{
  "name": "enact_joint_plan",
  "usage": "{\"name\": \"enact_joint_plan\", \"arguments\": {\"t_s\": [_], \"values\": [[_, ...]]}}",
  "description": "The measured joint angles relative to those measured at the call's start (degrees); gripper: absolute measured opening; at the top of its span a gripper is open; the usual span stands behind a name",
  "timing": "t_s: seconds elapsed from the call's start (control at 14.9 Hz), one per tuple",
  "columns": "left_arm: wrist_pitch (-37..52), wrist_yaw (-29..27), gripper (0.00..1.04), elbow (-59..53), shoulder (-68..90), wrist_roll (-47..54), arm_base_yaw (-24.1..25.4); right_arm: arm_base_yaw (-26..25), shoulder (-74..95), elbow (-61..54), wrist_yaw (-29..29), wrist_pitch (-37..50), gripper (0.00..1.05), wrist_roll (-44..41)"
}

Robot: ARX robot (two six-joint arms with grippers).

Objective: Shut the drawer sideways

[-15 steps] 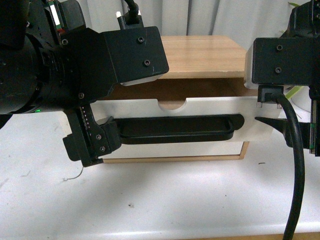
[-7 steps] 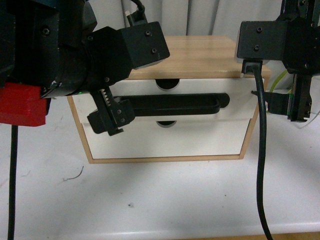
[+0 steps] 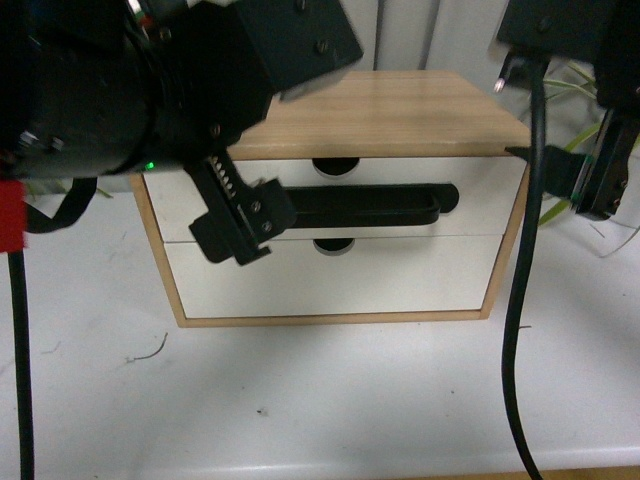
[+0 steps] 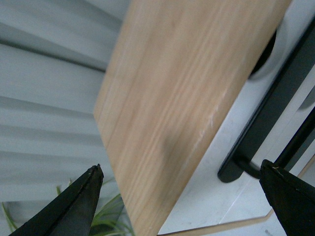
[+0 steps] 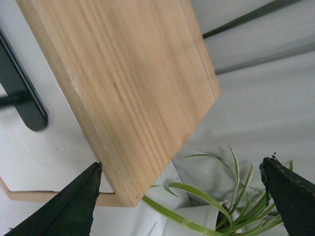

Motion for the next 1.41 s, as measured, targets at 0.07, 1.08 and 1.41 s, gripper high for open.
{"name": "enact_joint_plan", "arguments": {"t_s": [0.07,1.08,1.41], "values": [[1.66,0.72,0.98,-2.62,-5.11,-4.02,-0.22,-0.17,-6.05,-3.54,-1.73,2.71,0.98,10.75],[-6.84,20.13,0.29,-40.35,-65.66,-52.61,27.87,-8.96,-74.27,-45.35,9.53,-9.20,0.20,65.96],[-8.20,20.13,0.02,-44.87,-72.06,-52.57,27.87,-8.96,-79.87,-50.29,9.53,-10.01,0.02,65.59]]}}
